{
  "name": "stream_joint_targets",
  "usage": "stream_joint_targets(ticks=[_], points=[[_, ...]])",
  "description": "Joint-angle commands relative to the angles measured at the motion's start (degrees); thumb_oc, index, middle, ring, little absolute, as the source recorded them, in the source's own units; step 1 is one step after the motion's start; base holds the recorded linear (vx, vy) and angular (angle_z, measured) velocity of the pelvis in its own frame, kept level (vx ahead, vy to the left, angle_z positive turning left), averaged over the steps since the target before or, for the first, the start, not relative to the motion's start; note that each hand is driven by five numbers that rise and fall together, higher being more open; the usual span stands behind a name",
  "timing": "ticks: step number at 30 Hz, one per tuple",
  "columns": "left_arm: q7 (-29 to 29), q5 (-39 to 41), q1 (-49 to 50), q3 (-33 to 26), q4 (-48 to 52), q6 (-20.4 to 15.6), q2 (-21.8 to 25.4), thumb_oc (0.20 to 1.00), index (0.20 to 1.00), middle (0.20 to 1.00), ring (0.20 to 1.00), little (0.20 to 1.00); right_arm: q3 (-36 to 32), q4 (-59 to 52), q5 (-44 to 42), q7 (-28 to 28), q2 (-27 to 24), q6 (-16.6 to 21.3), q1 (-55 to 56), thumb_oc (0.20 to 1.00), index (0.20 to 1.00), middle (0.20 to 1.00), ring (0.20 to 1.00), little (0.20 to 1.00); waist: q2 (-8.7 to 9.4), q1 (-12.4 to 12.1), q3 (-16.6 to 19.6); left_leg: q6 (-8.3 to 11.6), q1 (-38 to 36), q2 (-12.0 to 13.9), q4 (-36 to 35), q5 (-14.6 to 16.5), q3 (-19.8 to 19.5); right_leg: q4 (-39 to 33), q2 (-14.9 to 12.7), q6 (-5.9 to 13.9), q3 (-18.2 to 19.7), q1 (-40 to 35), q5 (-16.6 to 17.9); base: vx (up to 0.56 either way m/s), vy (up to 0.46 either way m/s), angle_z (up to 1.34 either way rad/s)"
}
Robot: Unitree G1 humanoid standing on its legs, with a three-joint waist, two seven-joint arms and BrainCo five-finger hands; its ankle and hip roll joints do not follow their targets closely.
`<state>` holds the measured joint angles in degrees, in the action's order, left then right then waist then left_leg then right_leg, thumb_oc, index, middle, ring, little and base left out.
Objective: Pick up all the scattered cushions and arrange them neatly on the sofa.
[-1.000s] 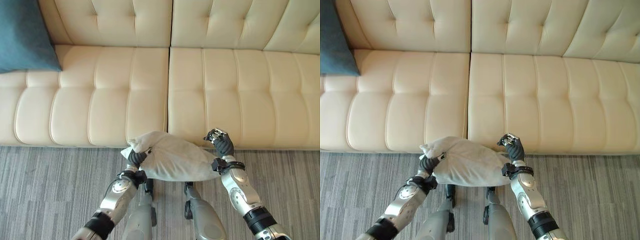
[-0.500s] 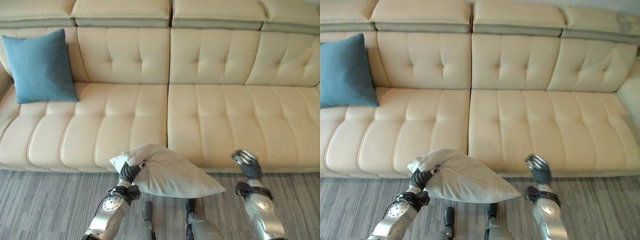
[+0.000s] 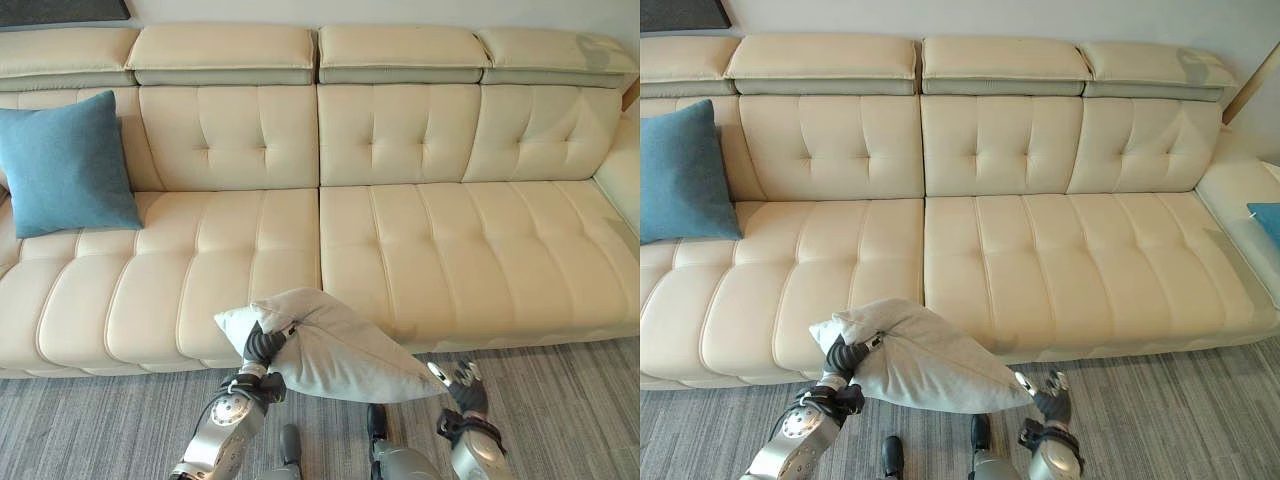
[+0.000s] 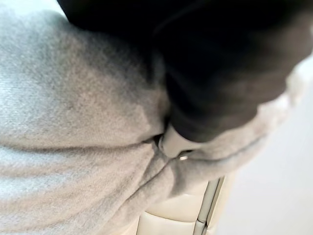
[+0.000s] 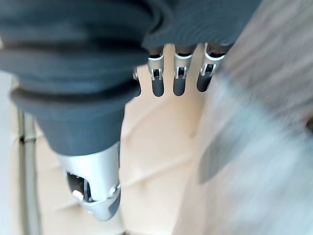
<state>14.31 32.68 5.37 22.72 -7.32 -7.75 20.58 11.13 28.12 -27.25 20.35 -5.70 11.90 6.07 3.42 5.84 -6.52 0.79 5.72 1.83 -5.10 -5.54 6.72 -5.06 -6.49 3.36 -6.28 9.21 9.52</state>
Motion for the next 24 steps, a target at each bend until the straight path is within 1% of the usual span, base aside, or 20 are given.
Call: stream_joint_targets(ticks=[1,5,6,9,10,11,16,18,19,21,24], points=[[-0.6,-0.3,-7.5,-0.7,9.6,-6.8,-1.4,0.2,0.2,0.2,0.2,0.2,0.4,-0.5,-4.0,-1.6,-0.2,1.8,-2.8,1.0,1.0,1.0,1.0,1.0,-0.83,-1.4,0.9,0.59,-3.5,0.4,0.1,6.1,-0.1,0.1,-3.6,6.22,-1.2,-5.8,-6.6,0.0,0.0,0.0],[-0.6,-0.6,-7.8,-0.2,10.0,-6.8,-1.4,0.2,0.2,0.2,0.2,0.2,3.6,-0.2,-2.9,-3.0,-0.9,0.2,-2.2,1.0,1.0,1.0,1.0,1.0,-0.69,-1.7,0.7,0.67,-3.4,0.3,0.1,6.0,-0.4,0.1,-3.6,6.23,-1.5,-6.0,-6.8,0.0,-0.004,0.01],[-0.4,-0.8,-7.9,-0.1,10.3,-6.9,-1.4,0.2,0.2,0.2,0.2,0.2,4.6,0.9,-1.1,-3.2,-1.5,-0.7,-1.5,1.0,1.0,1.0,1.0,1.0,-0.53,-1.8,0.6,0.67,-3.4,0.3,0.1,6.0,-0.6,0.1,-3.6,6.16,-1.8,-6.2,-6.9,-0.01,-0.013,0.06],[-0.2,-1.2,-8.0,-0.4,10.7,-7.0,-1.3,0.2,0.2,0.2,0.2,0.2,4.7,1.8,1.0,-3.0,-2.0,-1.3,-0.9,1.0,1.0,1.0,1.0,1.0,-0.44,-1.9,0.6,0.68,-3.3,0.3,0.1,6.0,-0.8,0.1,-3.6,6.19,-2.0,-6.3,-7.0,-0.01,-0.006,0.11],[-0.2,-1.3,-7.8,-0.7,11.3,-7.1,-1.2,0.2,0.2,0.2,0.2,0.2,4.5,1.9,3.2,-2.4,-2.6,-1.7,-0.6,1.0,1.0,1.0,1.0,1.0,-0.38,-1.9,0.6,0.68,-3.4,0.3,0.1,6.0,-0.8,0.1,-3.6,6.19,-2.1,-6.4,-7.1,-0.01,-0.014,0.15],[-0.1,-1.8,-7.7,-1.3,11.8,-7.3,-0.9,0.2,0.2,0.2,0.2,0.2,3.5,3.5,8.2,-1.3,-3.9,-2.6,-0.3,1.0,1.0,1.0,1.0,1.0,-0.15,-1.9,0.5,0.7,-3.3,0.4,0.1,6.0,-0.9,0.1,-3.6,6.17,-2.2,-6.4,-7.1,-0.01,-0.015,0.1],[-0.4,-2.0,-8.0,-2.3,13.4,-7.7,-0.2,0.2,0.2,0.2,0.2,0.2,-0.1,11.7,15.1,1.5,-5.8,-4.3,-1.5,1.0,1.0,1.0,1.0,1.0,0.15,-2.1,0.3,0.64,-3.1,0.5,0.1,5.9,-1.0,0.1,-3.6,6.29,-2.2,-6.2,-7.1,0.0,-0.003,0.01],[-1.0,-1.9,-7.9,-2.5,13.9,-7.6,-0.1,0.2,0.2,0.2,0.2,0.2,-0.4,14.4,16.5,1.8,-5.9,-4.8,-2.1,1.0,1.0,1.0,1.0,1.0,0.2,-2.2,0.2,0.61,-3.0,0.4,0.1,5.9,-1.1,0.1,-3.6,6.3,-2.1,-6.2,-7.1,0.0,0.0,0.0],[-1.5,-1.9,-8.1,-2.4,14.3,-7.5,0.1,0.2,0.2,0.2,0.2,0.2,0.0,18.3,17.7,1.4,-5.8,-5.6,-2.8,1.0,1.0,1.0,1.0,1.0,0.2,-2.3,0.2,0.6,-3.0,0.4,0.1,5.9,-1.1,0.1,-3.6,6.32,-2.2,-6.2,-7.1,0.0,0.0,0.0],[-2.1,-1.7,-7.9,-2.3,14.4,-7.1,0.1,0.2,0.2,0.2,0.2,0.2,0.7,20.3,18.4,0.9,-5.4,-6.1,-3.2,1.0,1.0,1.0,1.0,1.0,0.15,-2.4,0.2,0.58,-3.1,0.3,0.1,5.9,-1.1,0.1,-3.6,6.28,-2.1,-6.3,-7.2,0.0,0.0,0.0],[-2.8,-1.4,-7.5,-2.4,14.9,-6.8,-0.1,0.2,0.2,0.2,0.2,0.2,1.8,22.4,17.2,-0.6,-3.9,-6.3,-3.4,1.0,1.0,1.0,1.0,1.0,0.0,-2.5,0.2,0.55,-3.1,0.3,0.1,5.9,-1.2,0.1,-3.6,6.24,-2.1,-6.3,-7.3,0.0,0.0,0.0]])
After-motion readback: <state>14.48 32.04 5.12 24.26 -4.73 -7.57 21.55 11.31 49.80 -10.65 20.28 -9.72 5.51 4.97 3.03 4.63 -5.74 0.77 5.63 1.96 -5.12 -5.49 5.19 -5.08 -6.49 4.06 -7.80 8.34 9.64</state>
